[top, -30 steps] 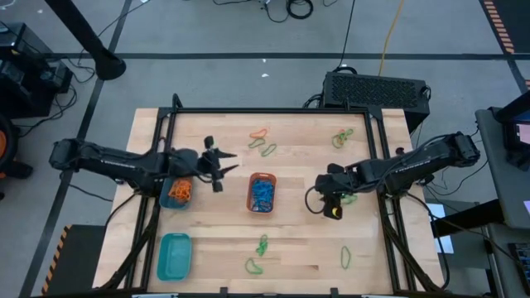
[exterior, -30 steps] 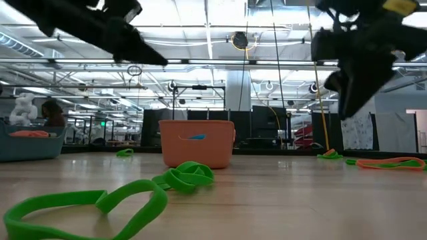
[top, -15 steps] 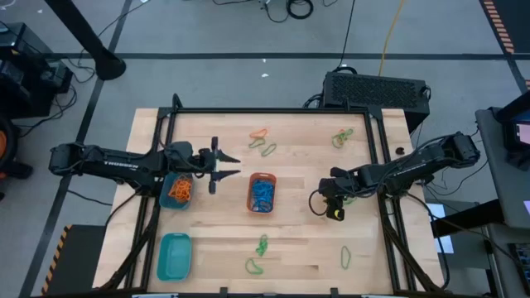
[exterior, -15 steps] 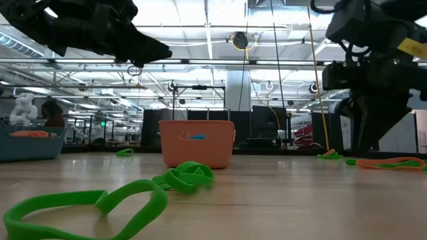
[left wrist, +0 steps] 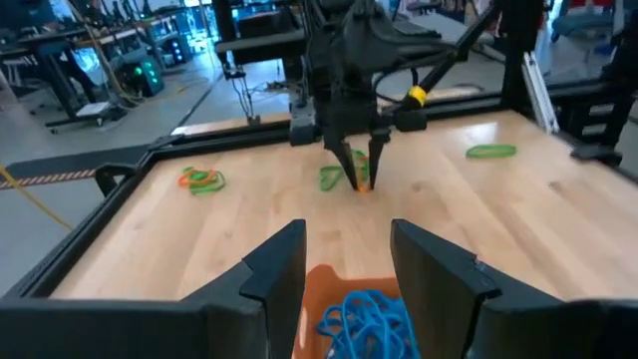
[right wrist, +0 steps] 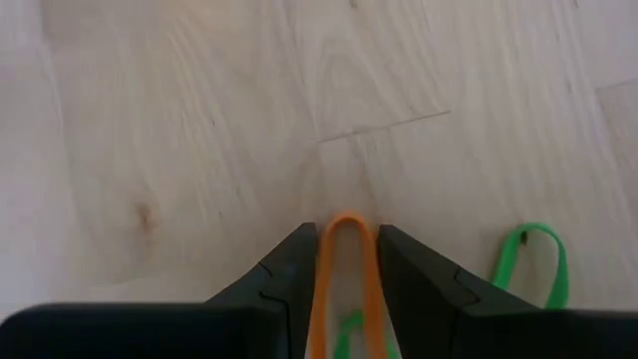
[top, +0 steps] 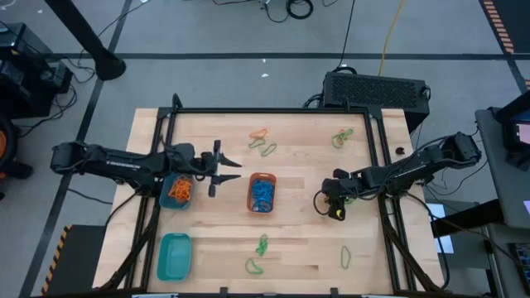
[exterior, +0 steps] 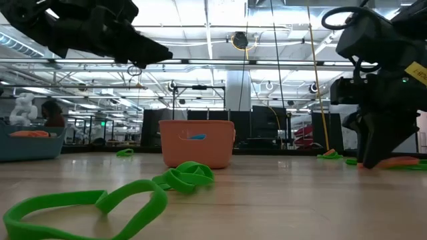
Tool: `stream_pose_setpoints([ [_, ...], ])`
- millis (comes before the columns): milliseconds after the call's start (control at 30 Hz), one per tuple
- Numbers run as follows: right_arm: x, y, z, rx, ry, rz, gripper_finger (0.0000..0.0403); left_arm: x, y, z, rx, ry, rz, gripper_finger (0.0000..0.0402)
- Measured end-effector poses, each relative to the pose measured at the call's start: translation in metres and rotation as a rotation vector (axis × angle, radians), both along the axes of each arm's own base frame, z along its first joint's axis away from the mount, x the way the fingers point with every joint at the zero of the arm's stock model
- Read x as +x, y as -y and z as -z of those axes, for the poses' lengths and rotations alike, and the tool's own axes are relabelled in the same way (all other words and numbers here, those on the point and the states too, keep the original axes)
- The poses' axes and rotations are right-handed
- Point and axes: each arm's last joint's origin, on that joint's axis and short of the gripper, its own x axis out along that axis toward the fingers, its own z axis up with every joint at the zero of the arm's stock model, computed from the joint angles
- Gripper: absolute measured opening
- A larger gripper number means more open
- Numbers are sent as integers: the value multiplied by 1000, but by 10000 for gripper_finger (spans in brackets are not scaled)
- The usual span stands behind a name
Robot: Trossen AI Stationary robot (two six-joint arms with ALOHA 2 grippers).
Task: Sort rubber bands into baskets
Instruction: Put the orange rubber band into the blue bin
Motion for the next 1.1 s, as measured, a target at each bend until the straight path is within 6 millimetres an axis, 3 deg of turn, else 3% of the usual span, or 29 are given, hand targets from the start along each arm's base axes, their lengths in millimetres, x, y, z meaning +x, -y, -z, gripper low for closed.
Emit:
stream_pose_setpoints([
  [167, 1, 0, 0, 5, 8, 9, 86, 2, -5, 0, 32, 15, -23, 157],
  [367, 7, -2, -2, 27, 85, 9, 8, 1, -1, 7, -99, -58, -10, 157],
  [533, 17, -2, -11, -22, 178, -12, 3, 1, 7, 9, -102, -89, 26, 157],
  [900, 62, -11, -82, -147, 438, -226, 1, 3, 29, -3, -143, 28, 129, 157],
  [1100, 77, -21, -113, -221, 711, -324, 0, 4, 38, -8, -142, 80, 169, 157],
])
